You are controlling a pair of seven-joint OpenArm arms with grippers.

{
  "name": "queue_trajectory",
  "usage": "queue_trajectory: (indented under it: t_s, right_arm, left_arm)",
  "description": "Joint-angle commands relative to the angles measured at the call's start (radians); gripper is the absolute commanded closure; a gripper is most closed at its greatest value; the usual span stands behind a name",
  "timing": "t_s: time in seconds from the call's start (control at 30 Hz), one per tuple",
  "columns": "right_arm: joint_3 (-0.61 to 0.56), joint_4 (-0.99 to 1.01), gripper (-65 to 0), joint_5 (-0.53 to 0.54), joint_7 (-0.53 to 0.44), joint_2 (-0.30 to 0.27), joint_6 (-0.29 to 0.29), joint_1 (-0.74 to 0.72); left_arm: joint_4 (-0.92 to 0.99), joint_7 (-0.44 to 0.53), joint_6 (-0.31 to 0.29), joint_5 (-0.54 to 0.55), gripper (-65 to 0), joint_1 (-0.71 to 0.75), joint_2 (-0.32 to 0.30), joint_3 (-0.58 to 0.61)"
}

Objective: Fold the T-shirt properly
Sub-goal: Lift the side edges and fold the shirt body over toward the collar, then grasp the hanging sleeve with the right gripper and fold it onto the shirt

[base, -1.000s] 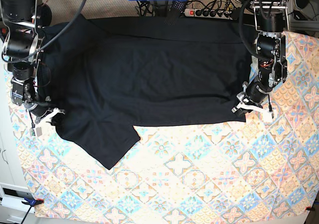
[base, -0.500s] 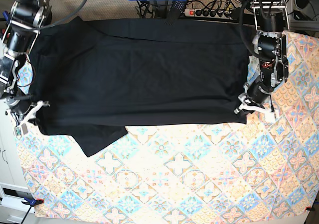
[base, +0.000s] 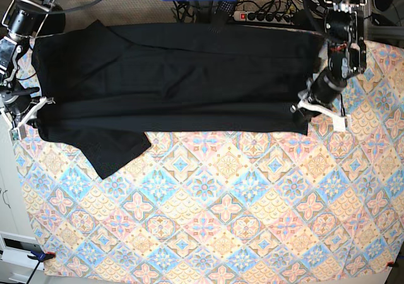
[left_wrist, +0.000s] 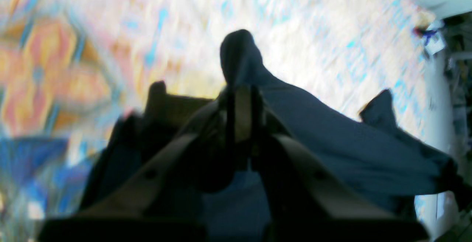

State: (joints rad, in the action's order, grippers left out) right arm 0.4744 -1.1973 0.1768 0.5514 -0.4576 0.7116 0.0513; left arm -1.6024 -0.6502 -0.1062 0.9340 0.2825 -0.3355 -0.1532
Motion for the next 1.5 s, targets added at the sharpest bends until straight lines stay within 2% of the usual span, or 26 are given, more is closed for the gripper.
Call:
queue_trajectory:
  t_s: [0.0,0.17,0.27,0.57,0.67,0.87,1.0,1.07,1.17,1.23,1.3,1.4,1.47]
  right_arm:
    - [0.016,-0.017,-0.7,0.002,-0.017,-0.031,-0.014,-0.003]
    - [0.019,-0.017,-0.7,0.002,-0.018,-0.031,-0.014,0.032]
    - [0.019,-0.017,-0.7,0.002,-0.02,-0.031,-0.014,0.048]
    - [0.019,-0.019,-0.7,0.002,-0.02,-0.031,-0.014,0.054]
    - [0.019,-0.019,-0.7,0.002,-0.02,-0.031,-0.014,0.068]
    - [0.019,-0.031,-0.9,-0.001,-0.017,-0.031,-0.014,0.075]
    - [0.013,-0.026,-2.3,-0.003,-0.015,-0.031,-0.014,0.103]
    - [0.013,-0.031,-7.4,-0.003,-0.015,-0.031,-0.014,0.12]
    - [0.019,-0.031,-17.7,-0.003,-0.014,-0.031,-0.014,0.124]
    - [0.019,-0.033,-21.9,-0.003,-0.003,-0.031,-0.014,0.124]
    - [0.02,-0.057,-22.7,-0.003,-0.006,-0.031,-0.014,0.124]
    - [0.07,-0.135,-22.7,-0.003,-0.003,-0.03,-0.014,0.134]
    - [0.088,-0.198,-22.8,-0.003,-0.003,-0.008,-0.014,0.135]
  left_arm:
    - [-0.037,0.03,-0.005,0.004,0.0,0.008,-0.035,-0.01]
    - [-0.077,0.03,-0.005,0.003,0.0,0.085,-0.052,-0.01]
    - [-0.075,0.03,-0.005,0.003,0.0,0.117,-0.087,-0.006]
    - [-0.003,0.03,-0.005,0.0,0.0,0.142,-0.087,-0.001]
    - [0.032,0.03,-0.005,-0.003,0.0,0.139,-0.089,0.042]
    - [0.078,0.03,-0.005,-0.1,0.0,0.117,-0.086,0.139]
    - [0.086,0.03,-0.005,-0.106,0.0,0.113,-0.084,0.145]
    - [0.087,0.03,-0.005,-0.106,-3.4,0.113,-0.084,0.145]
    - [0.087,0.03,-0.003,-0.103,-12.8,0.113,-0.086,0.145]
    - [0.087,0.03,-0.003,-0.102,-18.3,0.113,-0.087,0.143]
    - [0.087,0.03,-0.003,-0.1,-21.1,0.113,-0.087,0.14]
    - [0.084,0.03,-0.003,-0.1,-21.4,0.113,-0.087,0.139]
    - [0.084,0.03,-0.003,-0.099,-21.4,0.113,-0.087,0.139]
